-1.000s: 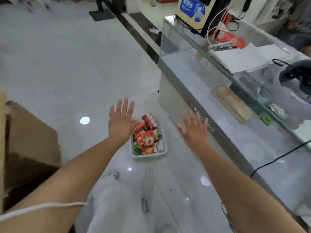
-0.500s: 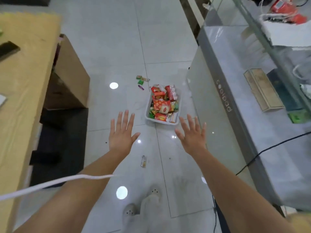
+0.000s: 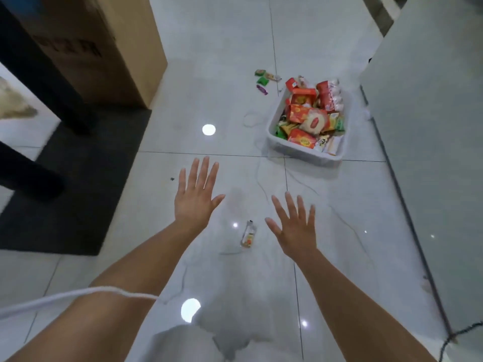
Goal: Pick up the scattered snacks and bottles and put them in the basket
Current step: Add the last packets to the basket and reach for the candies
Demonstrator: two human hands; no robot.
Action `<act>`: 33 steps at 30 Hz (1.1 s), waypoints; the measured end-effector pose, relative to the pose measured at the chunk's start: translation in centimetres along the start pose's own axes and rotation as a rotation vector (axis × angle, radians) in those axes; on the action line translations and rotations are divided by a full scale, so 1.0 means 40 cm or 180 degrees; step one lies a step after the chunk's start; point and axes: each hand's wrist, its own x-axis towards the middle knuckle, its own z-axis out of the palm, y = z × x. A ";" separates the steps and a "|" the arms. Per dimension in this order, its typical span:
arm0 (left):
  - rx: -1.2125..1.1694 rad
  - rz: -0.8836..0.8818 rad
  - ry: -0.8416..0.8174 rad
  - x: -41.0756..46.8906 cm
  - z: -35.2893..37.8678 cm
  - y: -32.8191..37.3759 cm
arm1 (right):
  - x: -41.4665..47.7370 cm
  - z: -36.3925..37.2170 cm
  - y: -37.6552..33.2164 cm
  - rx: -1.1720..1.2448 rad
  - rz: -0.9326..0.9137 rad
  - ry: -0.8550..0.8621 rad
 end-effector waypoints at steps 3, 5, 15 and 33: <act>0.0079 0.0045 0.0180 0.025 0.187 -0.001 | 0.081 0.211 -0.028 0.0163 0.0003 -0.0084; 0.0214 0.0090 0.0294 0.041 0.285 -0.005 | 0.147 0.313 -0.050 0.0186 -0.0085 0.0027; -0.0159 -0.0642 -0.0103 0.000 0.384 -0.088 | 0.208 0.472 -0.143 0.0523 0.0295 -0.0486; 0.0000 0.0228 -0.0007 0.160 -0.302 -0.103 | 0.207 -0.387 -0.004 0.1791 0.1670 0.0343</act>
